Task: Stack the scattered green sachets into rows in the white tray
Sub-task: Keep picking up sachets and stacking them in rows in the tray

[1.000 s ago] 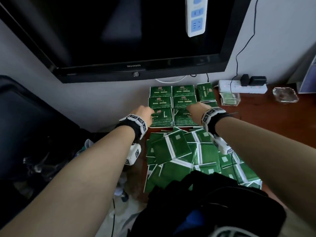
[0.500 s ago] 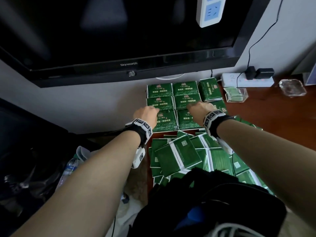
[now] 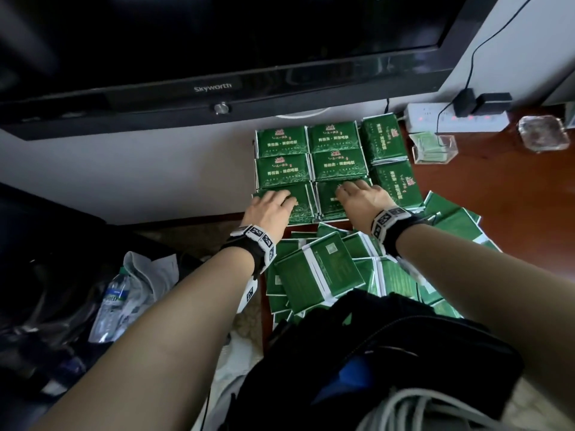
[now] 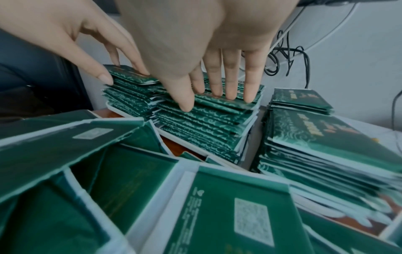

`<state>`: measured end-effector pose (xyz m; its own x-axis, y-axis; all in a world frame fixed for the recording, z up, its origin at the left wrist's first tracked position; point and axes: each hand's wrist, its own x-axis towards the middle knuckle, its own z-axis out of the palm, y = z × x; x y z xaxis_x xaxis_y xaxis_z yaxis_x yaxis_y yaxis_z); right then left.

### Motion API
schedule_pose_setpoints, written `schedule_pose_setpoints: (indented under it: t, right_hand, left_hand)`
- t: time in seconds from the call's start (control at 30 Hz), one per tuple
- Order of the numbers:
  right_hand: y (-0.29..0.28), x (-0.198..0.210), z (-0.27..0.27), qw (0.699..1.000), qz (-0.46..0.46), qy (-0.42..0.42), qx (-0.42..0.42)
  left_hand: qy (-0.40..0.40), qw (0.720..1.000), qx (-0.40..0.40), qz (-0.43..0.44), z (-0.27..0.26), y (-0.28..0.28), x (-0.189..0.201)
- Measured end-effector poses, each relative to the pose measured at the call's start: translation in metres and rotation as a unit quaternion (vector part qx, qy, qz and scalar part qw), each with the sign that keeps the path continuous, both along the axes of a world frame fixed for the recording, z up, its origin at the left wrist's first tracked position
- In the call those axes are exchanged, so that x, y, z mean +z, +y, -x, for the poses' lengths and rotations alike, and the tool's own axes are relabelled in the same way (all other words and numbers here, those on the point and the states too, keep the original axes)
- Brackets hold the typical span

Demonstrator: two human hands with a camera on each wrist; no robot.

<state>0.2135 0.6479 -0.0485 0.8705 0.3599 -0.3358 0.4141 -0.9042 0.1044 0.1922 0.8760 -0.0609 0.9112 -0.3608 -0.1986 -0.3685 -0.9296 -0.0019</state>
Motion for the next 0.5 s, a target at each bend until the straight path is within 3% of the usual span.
schedule_pose_setpoints:
  t: [0.5]
  right_hand:
    - [0.001, -0.002, -0.014, 1.0, -0.015, 0.005, -0.005]
  left_hand:
    - [0.009, 1.0, -0.02, 0.021, -0.015, 0.001, 0.0]
